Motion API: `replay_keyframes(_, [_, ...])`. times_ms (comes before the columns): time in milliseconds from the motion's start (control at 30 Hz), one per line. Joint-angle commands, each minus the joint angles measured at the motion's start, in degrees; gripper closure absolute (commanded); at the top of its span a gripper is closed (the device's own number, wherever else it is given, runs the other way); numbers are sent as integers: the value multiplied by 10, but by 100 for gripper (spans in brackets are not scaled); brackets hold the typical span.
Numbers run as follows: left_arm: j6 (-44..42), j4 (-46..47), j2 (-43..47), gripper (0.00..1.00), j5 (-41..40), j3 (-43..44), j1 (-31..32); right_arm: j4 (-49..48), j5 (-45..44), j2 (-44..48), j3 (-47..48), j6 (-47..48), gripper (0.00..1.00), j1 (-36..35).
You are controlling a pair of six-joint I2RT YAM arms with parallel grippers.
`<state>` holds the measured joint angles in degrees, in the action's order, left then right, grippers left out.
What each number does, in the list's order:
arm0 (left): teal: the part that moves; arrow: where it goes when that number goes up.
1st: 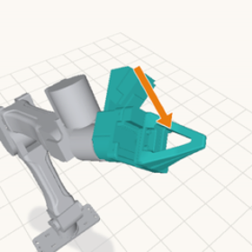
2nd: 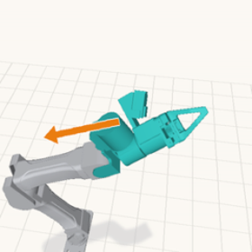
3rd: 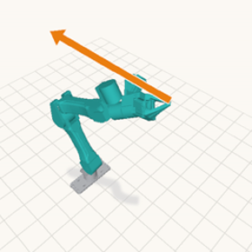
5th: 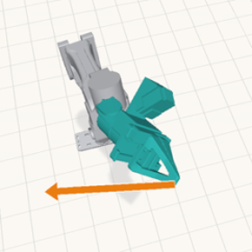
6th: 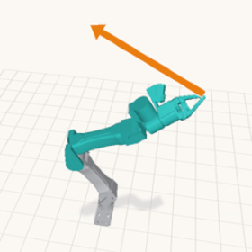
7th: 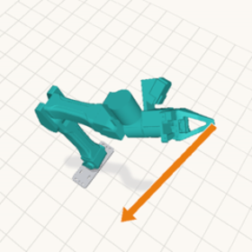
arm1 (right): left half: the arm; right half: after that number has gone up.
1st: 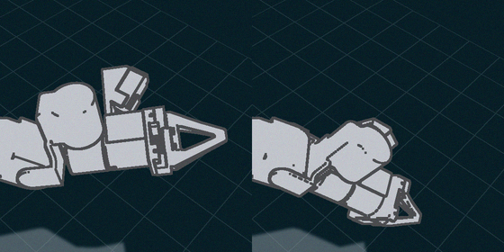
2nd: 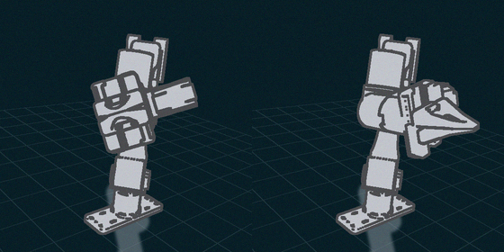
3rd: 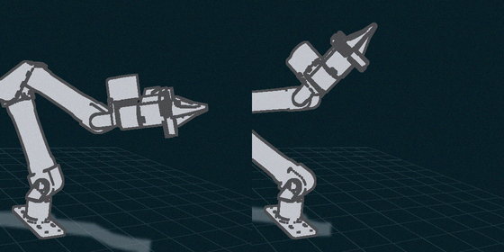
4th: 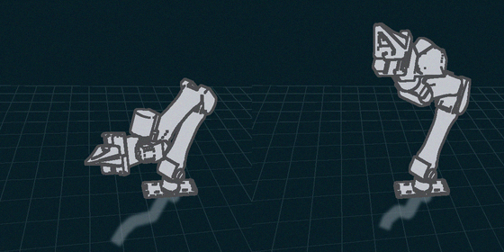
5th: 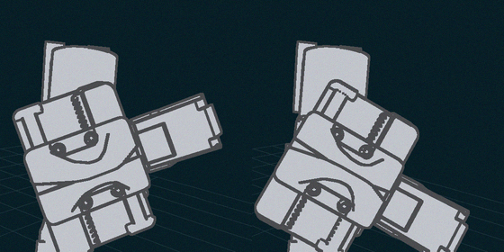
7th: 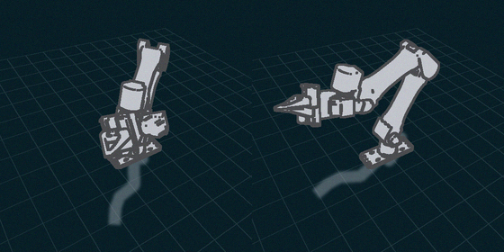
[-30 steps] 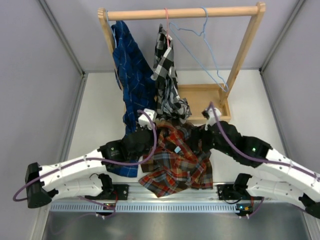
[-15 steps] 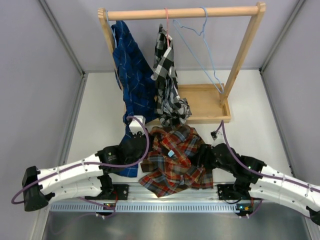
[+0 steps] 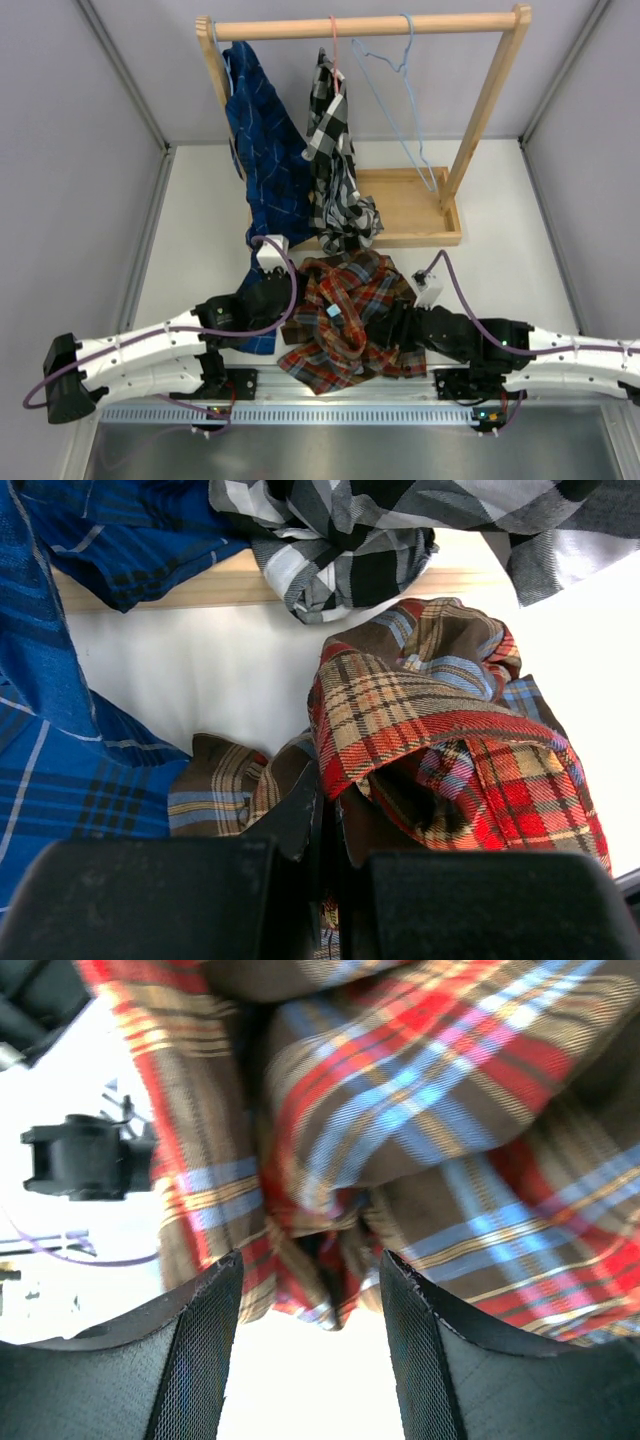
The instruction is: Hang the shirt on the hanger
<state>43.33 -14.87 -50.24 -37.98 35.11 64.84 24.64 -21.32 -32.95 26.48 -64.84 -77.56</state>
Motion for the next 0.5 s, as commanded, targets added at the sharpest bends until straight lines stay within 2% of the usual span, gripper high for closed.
replay_keyframes(0, [8,44,15,100,5,-8,0,-10,-99,3,45,-27,45,-53])
replay_keyframes(167, [9,49,24,100,4,-16,0,-41,-110,-44,63,-18,43,-91])
replay_keyframes(333, [9,52,30,100,7,-21,0,-79,-161,-72,70,6,41,-146])
replay_keyframes(467, [11,52,40,100,7,-23,0,-24,-173,-110,82,-24,42,-148])
